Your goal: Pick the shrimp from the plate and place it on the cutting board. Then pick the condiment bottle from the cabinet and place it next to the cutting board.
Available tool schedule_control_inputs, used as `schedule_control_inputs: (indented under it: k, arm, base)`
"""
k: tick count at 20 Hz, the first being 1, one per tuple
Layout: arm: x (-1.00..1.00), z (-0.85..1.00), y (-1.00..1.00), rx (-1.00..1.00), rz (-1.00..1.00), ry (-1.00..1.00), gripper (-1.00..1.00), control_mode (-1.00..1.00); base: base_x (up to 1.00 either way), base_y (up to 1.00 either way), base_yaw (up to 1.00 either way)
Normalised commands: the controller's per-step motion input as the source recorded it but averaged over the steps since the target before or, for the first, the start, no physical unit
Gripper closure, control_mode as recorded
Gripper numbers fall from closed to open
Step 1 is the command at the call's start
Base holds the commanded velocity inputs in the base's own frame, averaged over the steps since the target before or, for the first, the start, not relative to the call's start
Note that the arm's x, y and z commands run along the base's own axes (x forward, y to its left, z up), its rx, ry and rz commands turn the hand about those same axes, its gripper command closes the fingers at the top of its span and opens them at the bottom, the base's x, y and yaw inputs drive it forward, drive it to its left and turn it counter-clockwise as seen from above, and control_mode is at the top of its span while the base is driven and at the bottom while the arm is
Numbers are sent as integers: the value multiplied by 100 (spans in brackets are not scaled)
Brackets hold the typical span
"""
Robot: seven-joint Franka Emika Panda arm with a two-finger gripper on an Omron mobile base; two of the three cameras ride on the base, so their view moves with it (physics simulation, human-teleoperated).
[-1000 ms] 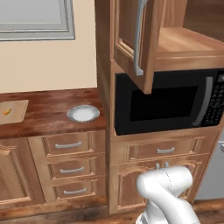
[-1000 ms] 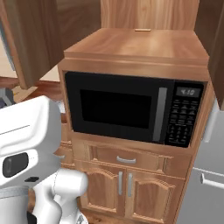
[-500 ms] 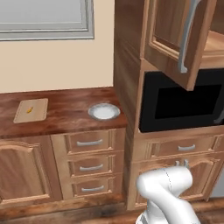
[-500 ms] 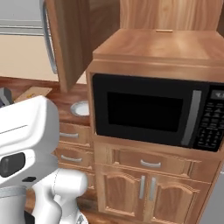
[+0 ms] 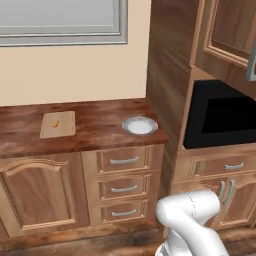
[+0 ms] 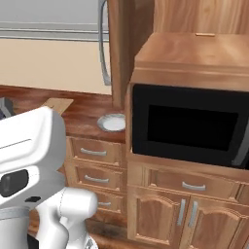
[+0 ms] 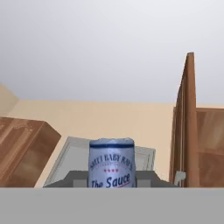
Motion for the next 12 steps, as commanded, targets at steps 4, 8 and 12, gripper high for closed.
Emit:
schedule_control_inputs:
  k: [4, 8, 12]
  arm:
    - [0, 0, 0, 0, 0, 0, 100, 100]
    - [0, 0, 0, 0, 0, 0, 100, 100]
    - [0, 0, 0, 0, 0, 0, 100, 100]
  base:
    - [-24, 58, 0]
    - [-26, 60, 0]
    - [-28, 62, 0]
